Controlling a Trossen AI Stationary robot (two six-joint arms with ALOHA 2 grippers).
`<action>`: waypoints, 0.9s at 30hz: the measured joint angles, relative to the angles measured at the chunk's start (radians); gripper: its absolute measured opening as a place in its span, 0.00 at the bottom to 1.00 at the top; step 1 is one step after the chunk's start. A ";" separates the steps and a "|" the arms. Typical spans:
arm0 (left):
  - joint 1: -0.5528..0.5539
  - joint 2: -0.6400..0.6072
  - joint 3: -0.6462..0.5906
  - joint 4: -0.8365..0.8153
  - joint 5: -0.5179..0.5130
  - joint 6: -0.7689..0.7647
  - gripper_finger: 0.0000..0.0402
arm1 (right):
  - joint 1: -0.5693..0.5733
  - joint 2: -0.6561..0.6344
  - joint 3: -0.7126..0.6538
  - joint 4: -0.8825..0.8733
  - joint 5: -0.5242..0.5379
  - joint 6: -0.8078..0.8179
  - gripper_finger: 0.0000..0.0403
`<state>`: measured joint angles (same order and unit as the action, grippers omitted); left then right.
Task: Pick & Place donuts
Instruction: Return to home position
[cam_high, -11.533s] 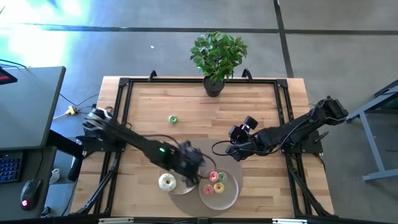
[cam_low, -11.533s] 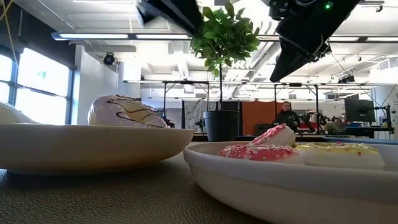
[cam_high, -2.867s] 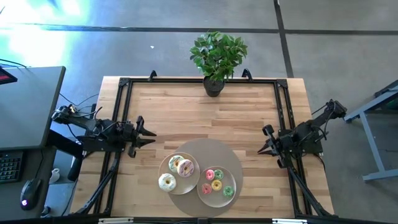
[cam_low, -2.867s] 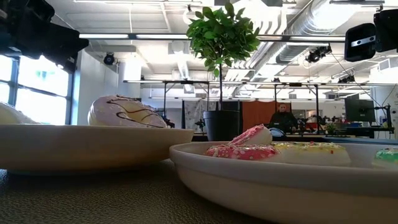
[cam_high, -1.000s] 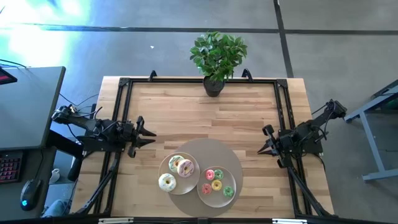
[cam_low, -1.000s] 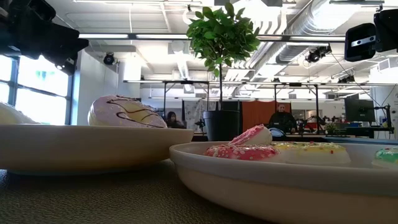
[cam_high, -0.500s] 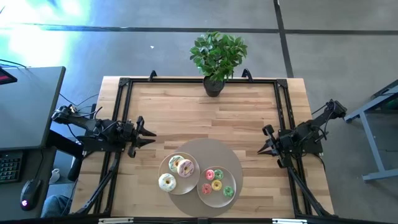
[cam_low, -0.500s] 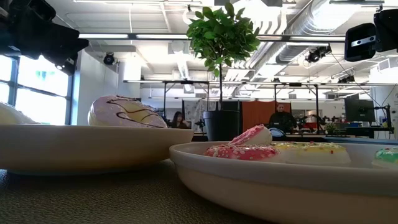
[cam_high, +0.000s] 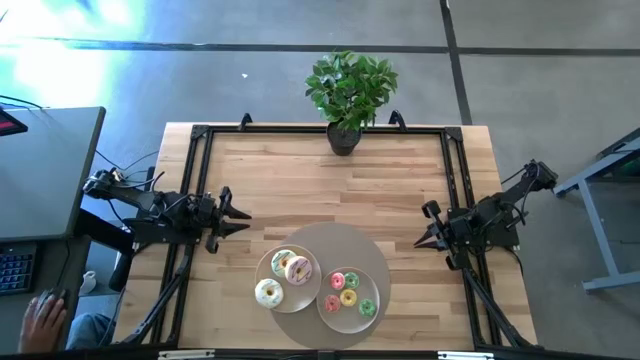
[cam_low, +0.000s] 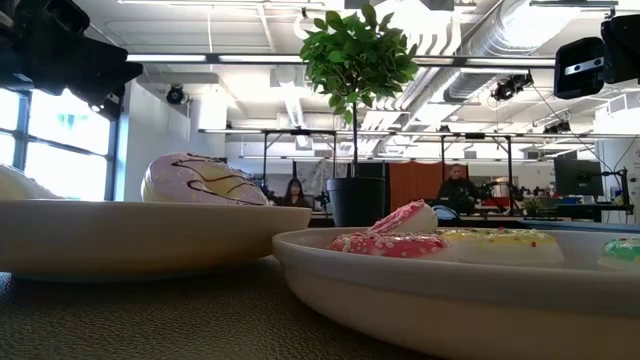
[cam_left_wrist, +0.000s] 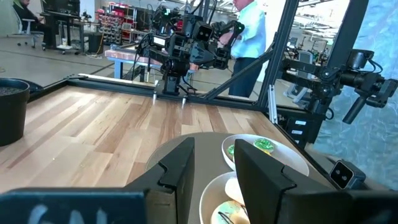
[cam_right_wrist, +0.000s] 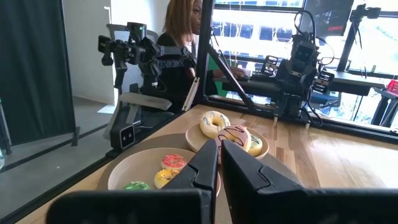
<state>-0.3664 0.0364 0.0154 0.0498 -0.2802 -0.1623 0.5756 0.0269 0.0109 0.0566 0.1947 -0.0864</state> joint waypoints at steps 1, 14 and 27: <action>0.000 0.000 0.000 0.000 0.000 0.000 0.28 | 0.000 0.000 0.000 0.000 0.000 0.000 0.04; 0.000 0.000 0.000 0.000 0.000 0.000 0.28 | 0.000 0.000 0.000 0.000 0.000 0.000 0.04; 0.000 0.000 0.000 0.000 0.000 0.000 0.28 | 0.000 0.000 0.000 0.000 0.000 0.000 0.04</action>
<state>-0.3667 0.0368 0.0155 0.0498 -0.2803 -0.1623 0.5755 0.0269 0.0109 0.0566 0.1947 -0.0864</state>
